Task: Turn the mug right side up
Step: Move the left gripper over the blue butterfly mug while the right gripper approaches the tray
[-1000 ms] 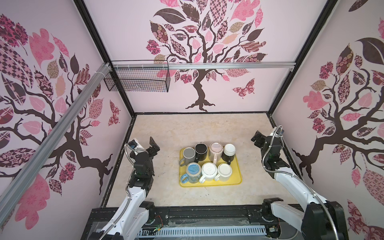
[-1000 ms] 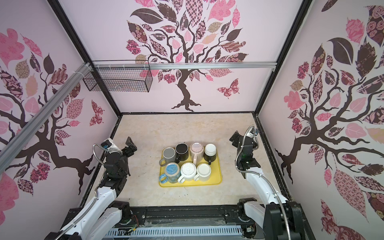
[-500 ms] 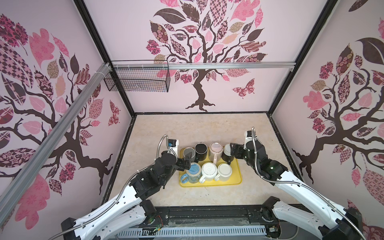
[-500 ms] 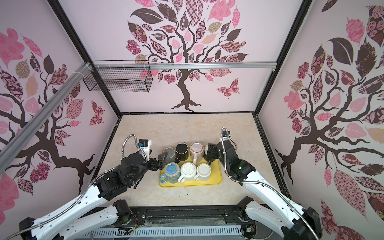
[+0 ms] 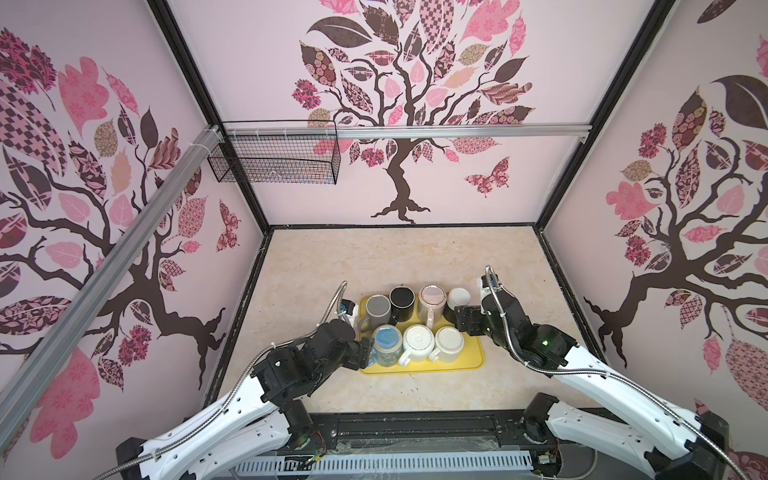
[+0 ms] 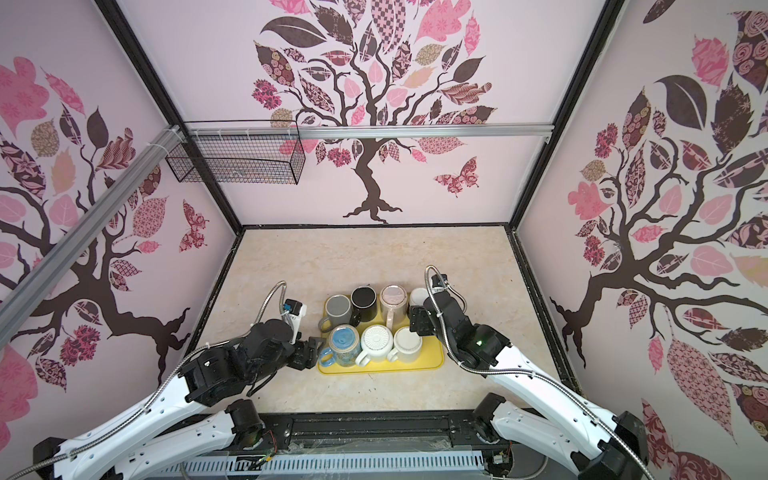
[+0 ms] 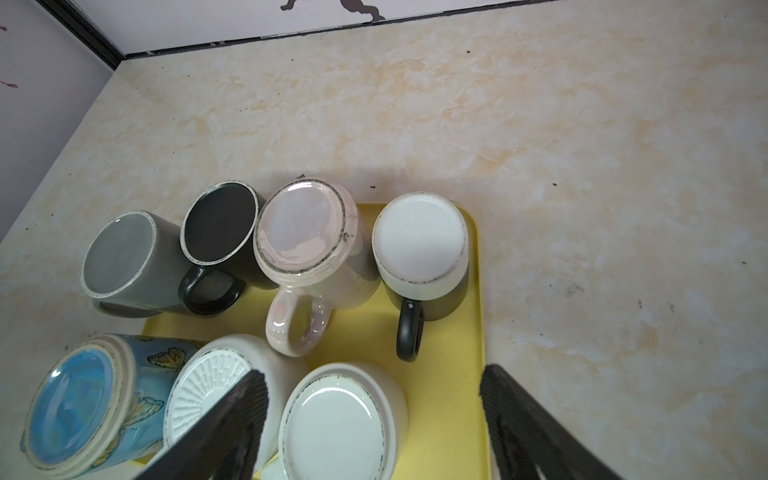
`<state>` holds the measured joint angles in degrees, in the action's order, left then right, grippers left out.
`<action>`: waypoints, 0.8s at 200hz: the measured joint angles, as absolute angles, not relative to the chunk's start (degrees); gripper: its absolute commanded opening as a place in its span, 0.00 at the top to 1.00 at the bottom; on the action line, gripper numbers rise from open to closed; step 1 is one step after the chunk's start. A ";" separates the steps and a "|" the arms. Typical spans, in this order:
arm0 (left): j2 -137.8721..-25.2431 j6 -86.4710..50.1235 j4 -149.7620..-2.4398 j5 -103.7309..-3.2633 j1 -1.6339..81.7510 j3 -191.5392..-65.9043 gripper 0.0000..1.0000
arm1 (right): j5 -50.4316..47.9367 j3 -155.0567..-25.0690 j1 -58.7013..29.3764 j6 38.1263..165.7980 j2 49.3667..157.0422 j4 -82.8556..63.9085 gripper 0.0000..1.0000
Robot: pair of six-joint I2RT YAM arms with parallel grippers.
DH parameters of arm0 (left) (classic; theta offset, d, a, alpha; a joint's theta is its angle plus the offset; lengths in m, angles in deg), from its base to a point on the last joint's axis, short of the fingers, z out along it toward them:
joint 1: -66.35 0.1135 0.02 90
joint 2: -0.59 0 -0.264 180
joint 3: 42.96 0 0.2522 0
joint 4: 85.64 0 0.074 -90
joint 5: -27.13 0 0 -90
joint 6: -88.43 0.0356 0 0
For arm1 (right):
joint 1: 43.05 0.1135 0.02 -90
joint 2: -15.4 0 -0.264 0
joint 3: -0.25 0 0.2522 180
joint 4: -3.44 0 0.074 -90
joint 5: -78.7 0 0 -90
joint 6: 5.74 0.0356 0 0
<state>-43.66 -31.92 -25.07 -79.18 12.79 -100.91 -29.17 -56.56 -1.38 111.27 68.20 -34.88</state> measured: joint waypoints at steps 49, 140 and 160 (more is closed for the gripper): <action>-48.28 -33.10 -25.58 -76.87 12.77 -100.10 0.31 | -27.77 -54.55 -1.33 111.20 69.14 -34.49 0.16; -48.49 -34.82 -31.76 -73.85 12.72 -90.74 0.34 | -27.00 -53.41 -1.31 110.90 66.95 -33.22 0.16; -48.23 -34.93 -33.40 -73.26 12.72 -89.76 0.35 | -26.83 -52.93 -1.33 110.92 66.78 -33.04 0.16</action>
